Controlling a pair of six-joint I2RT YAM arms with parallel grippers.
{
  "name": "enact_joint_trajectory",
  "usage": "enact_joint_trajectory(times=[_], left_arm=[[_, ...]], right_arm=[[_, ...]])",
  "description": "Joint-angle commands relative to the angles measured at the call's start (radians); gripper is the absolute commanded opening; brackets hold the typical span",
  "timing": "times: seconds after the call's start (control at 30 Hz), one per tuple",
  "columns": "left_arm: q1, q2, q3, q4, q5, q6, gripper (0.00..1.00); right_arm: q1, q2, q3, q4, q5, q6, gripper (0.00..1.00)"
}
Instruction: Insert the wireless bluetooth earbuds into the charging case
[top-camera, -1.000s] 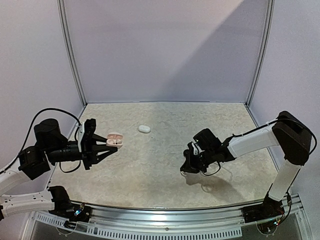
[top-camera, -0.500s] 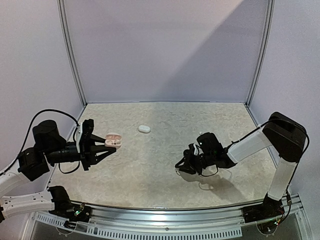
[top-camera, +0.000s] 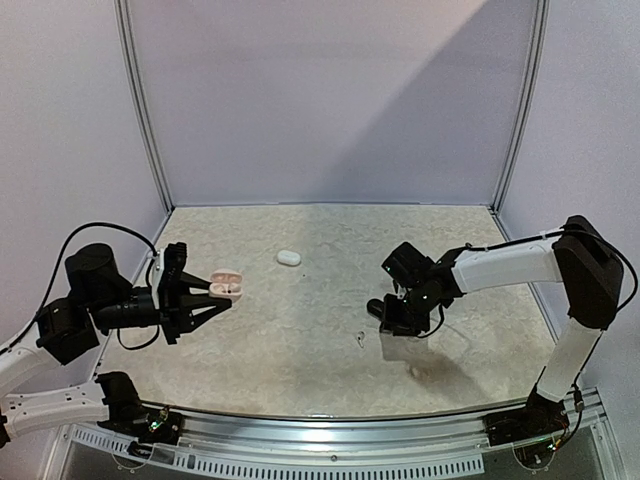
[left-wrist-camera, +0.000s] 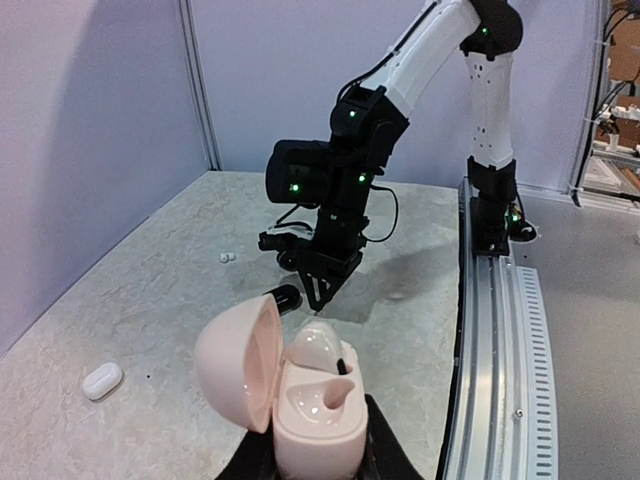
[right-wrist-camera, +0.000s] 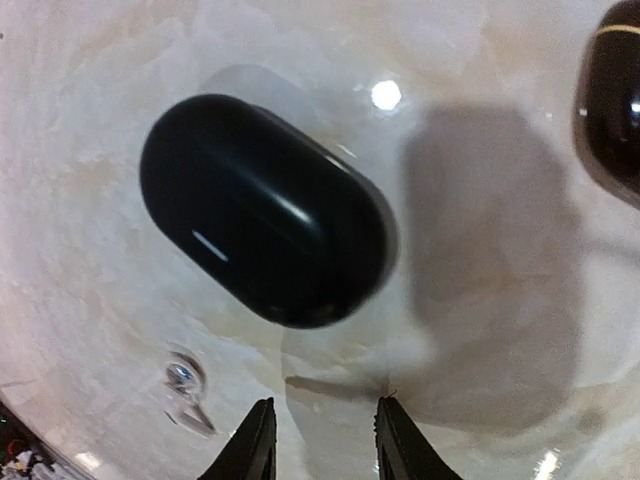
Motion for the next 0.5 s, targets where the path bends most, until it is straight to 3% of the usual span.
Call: enact_joint_trajectory(times=[0.0,0.17,0.47], left_arm=[[0.013,-0.011,-0.018,0.011,0.014,-0.006,0.00],[0.013,-0.014,-0.025,0.017,0.017,-0.010,0.00],[0.015,-0.029,-0.023,0.002,0.020,-0.007,0.00]], right_arm=[[0.041,-0.042,0.098,-0.245,0.136,-0.105,0.36],[0.154,0.032,0.297,-0.341,0.169,-0.211,0.56],[0.200,0.304,0.577,-0.547,0.214,-0.320,0.70]])
